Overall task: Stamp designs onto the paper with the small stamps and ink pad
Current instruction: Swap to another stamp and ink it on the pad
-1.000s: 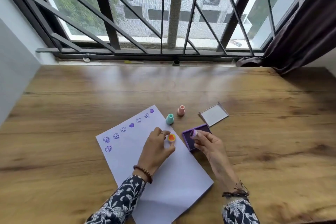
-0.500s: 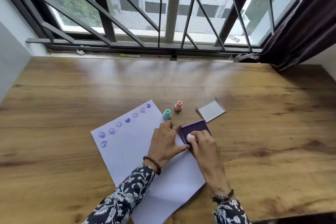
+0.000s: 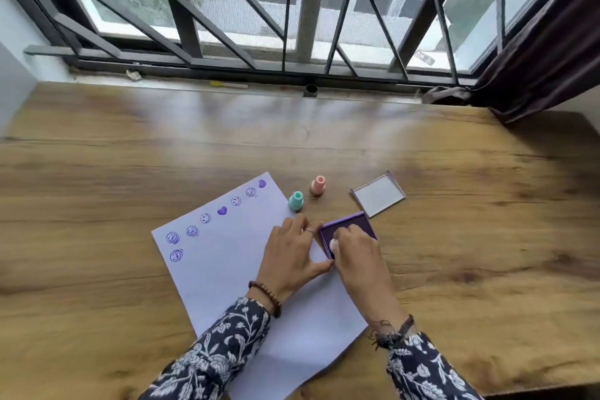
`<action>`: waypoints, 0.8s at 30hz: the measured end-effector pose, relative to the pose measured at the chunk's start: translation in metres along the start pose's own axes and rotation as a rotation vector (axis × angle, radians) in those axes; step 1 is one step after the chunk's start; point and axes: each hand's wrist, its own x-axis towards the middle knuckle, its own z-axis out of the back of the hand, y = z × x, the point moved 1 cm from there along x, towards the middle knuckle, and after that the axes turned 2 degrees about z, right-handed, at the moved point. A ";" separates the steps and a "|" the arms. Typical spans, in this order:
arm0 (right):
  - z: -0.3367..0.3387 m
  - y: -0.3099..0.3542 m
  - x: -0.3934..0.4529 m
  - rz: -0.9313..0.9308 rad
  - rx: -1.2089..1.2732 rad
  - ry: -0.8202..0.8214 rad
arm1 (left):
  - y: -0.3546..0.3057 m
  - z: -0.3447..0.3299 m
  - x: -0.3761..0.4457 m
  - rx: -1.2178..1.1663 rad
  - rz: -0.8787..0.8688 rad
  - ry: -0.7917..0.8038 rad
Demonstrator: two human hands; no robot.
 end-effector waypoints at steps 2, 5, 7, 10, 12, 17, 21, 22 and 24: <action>0.003 -0.001 0.007 0.000 -0.003 0.023 | -0.001 0.000 0.000 -0.001 -0.010 -0.006; 0.005 -0.001 0.008 0.007 0.002 0.025 | -0.001 -0.001 0.000 0.006 -0.017 -0.010; 0.006 0.002 0.002 0.049 -0.006 0.008 | -0.002 -0.001 -0.001 0.001 -0.014 -0.008; 0.005 0.005 -0.008 0.115 -0.019 -0.018 | -0.002 0.001 -0.001 0.007 -0.018 0.003; 0.007 0.004 -0.011 0.123 0.005 -0.035 | -0.003 0.003 -0.002 0.015 -0.022 0.012; 0.008 0.000 -0.019 -0.034 0.265 -0.098 | 0.004 0.016 -0.019 -0.019 -0.015 -0.030; 0.002 0.022 -0.035 -0.230 0.613 -0.340 | 0.041 0.042 -0.061 -0.046 0.040 -0.163; -0.002 0.033 -0.038 -0.276 0.739 -0.351 | 0.054 0.049 -0.071 -0.042 0.071 -0.196; -0.013 0.062 -0.043 -0.307 0.933 -0.304 | 0.082 0.064 -0.092 -0.032 0.157 -0.255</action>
